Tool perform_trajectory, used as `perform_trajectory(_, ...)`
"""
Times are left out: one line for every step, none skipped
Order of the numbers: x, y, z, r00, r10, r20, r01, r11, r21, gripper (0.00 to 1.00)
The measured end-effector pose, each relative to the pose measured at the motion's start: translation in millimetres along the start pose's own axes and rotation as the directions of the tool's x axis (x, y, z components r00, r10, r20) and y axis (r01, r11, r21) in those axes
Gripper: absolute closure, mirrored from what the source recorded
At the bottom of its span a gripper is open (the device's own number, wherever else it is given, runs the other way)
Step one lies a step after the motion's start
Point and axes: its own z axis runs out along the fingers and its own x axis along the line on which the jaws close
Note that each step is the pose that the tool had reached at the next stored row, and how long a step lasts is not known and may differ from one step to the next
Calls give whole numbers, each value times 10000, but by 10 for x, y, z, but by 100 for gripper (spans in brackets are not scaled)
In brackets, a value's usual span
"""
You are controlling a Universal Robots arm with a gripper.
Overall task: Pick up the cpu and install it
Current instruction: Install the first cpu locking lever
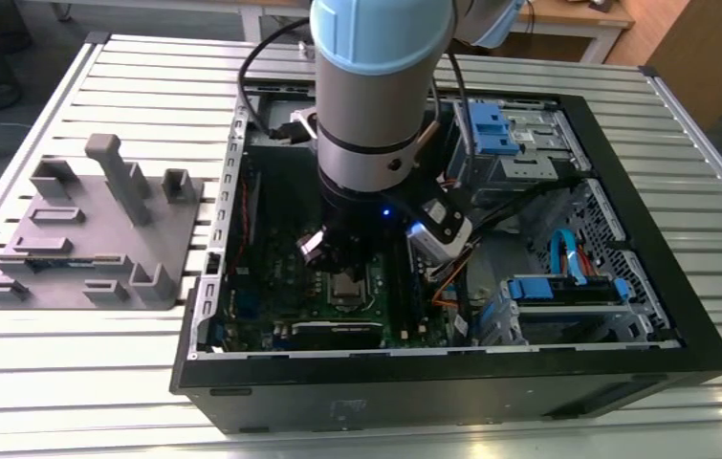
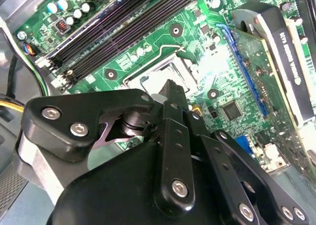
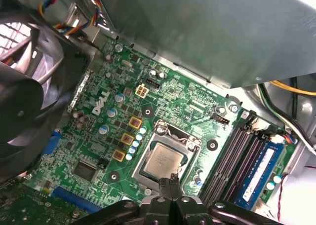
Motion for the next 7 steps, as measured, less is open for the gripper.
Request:
perform_trajectory(-1,1,-13,10000,0,-1,0,10000,1,89)
perform_trajectory(-1,1,-19,10000,0,0,0,10000,1,89)
perform_trajectory(-2,2,-18,10000,0,2,0,10000,-1,89)
perform_trajectory(-1,1,-23,10000,0,0,0,10000,0,89)
perform_trajectory(-1,1,-27,10000,0,0,0,10000,0,89)
perform_trajectory(-1,1,-28,10000,0,0,0,10000,0,89)
perform_trajectory(-1,1,-28,10000,0,0,0,10000,0,89)
